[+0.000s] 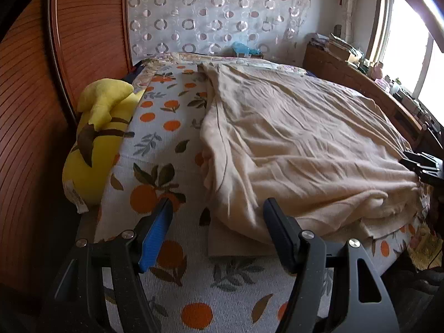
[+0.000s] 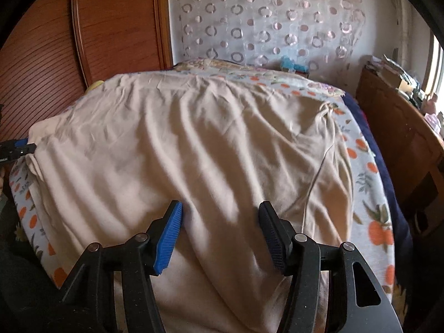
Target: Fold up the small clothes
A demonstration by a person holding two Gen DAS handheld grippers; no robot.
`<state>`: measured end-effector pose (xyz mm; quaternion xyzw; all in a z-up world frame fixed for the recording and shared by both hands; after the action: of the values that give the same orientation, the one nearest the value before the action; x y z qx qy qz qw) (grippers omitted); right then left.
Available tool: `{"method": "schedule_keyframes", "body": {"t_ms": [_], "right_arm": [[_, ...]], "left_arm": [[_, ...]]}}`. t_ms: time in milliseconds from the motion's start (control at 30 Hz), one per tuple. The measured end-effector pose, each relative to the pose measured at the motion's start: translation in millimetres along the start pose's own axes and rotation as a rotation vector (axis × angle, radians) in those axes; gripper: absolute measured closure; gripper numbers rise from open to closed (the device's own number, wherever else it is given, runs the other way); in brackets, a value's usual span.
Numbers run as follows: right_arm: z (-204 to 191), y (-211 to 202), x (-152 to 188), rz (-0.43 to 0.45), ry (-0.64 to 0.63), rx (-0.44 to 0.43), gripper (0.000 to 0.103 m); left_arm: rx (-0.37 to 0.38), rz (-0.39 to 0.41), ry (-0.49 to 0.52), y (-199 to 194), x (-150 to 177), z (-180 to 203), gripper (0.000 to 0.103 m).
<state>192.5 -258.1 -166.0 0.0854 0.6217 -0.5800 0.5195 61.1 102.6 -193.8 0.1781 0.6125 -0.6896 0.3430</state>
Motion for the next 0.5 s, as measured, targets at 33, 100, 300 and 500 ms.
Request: {"method": "schedule_keyframes", "body": {"t_ms": [33,100,300,500], "right_arm": [[2.7,4.4,-5.6,-0.003,0.003,0.001,0.044],[3.4,6.1,-4.7,-0.011,0.003,0.003,0.044],[-2.9,3.3,-2.7,0.023,0.000,0.026,0.039],[-3.1,-0.8,1.8,0.026,-0.001,0.029,0.038]], "left_arm": [[-0.003,-0.004,0.003,0.9,1.3,-0.1,0.034],[-0.004,-0.004,0.005,1.4,2.8,0.0,0.034],[-0.003,-0.002,0.018,1.9,5.5,5.2,0.034],[0.028,-0.009,0.055,0.8,8.7,16.5,0.045]]}}
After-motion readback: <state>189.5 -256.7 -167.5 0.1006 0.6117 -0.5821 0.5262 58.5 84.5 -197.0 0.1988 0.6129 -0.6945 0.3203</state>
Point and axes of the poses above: each gripper's, at about its wrist camera, not at the fingertips, and y roughly the way its jaws point, z to its right, x to its underside, the point moved 8 cm from there along y, roughly the way its jaws point, and after that the axes turned 10 degrees about -y, right-handed, at the moved point
